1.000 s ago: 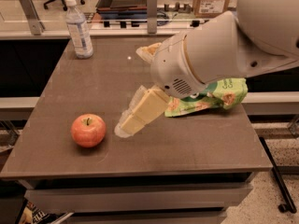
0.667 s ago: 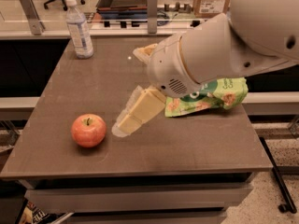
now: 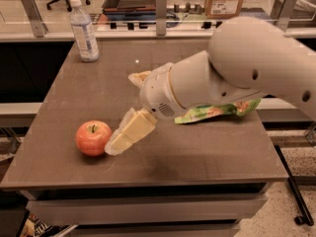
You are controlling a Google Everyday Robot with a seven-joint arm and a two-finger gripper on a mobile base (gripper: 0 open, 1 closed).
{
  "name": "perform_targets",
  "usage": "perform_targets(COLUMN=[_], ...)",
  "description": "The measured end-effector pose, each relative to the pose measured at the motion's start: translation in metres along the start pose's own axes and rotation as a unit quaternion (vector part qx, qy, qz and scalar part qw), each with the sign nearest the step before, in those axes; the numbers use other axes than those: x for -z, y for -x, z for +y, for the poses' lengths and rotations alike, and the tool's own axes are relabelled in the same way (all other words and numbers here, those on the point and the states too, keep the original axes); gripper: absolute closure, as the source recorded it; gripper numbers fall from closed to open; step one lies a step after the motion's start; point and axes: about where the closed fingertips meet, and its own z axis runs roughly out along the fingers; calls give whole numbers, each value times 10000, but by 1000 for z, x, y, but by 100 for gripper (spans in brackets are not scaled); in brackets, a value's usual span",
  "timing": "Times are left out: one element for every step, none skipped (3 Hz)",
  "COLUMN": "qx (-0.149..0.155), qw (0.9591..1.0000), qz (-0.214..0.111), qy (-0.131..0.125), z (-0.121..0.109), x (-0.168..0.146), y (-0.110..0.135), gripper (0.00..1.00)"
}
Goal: Move apple near blue plastic bottle
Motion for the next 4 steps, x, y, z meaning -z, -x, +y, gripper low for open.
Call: perform_targets(qx=[-133,-212,-238,-200], qw=[9995,9975,9939,9936], qz=[-244,-568,-908,-929], qy=[142,367,582,609], z=[3,12,27,30], x=[-29,-57,-83,-85], y=[-8,-8,-1,2], gripper=[0,0,0,16])
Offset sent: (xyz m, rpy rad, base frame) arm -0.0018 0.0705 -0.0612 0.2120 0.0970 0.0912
